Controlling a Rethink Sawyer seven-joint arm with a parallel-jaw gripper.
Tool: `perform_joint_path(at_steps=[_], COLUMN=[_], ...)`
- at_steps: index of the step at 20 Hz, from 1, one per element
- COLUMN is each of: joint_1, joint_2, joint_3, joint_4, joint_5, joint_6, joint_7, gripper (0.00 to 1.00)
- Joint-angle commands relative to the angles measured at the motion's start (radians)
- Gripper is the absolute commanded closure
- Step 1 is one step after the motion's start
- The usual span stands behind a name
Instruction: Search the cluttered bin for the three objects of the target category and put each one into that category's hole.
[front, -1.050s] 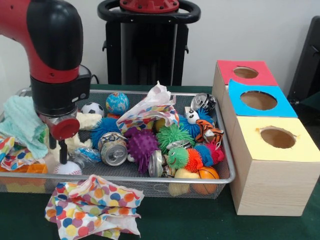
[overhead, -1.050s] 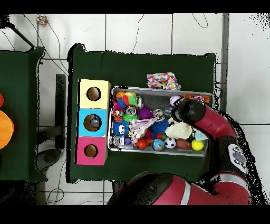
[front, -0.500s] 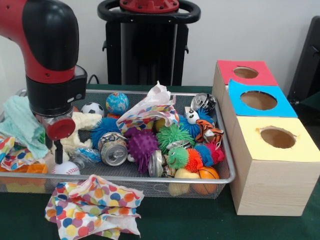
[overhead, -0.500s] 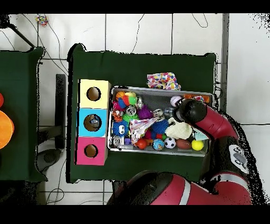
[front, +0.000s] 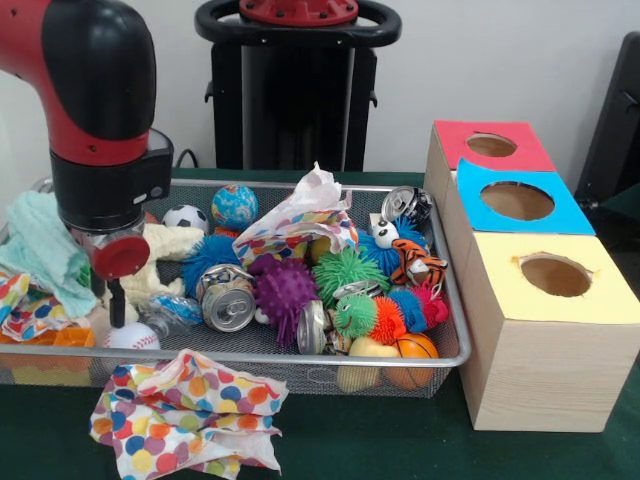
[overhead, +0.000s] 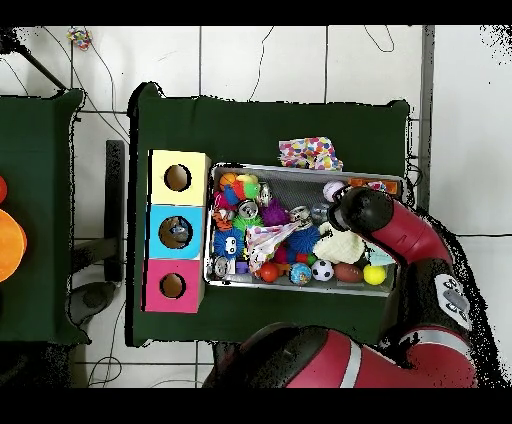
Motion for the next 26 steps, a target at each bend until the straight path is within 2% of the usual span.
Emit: perform_joint_path(at_steps=[1, 7, 12, 18, 24, 26], joint_1=[0.006, 0.032, 0.064, 0.095, 0.099, 0.086], joint_2=[0.012, -0.024, -0.029, -0.005, 0.018, 0.004], joint_3=[0.041, 0.039, 0.028, 0.030, 0.044, 0.049], joint_4=[0.043, 0.070, 0.072, 0.067, 0.097, 0.122], joint_5=[0.053, 0.069, 0.077, 0.092, 0.116, 0.115], joint_6=[0.116, 0.189, 0.185, 0.156, 0.081, 0.061], joint_7=[0.177, 0.195, 0.220, 0.238, 0.231, 0.213], gripper=[0.00, 0.00, 0.00, 0.00, 0.00, 0.00])
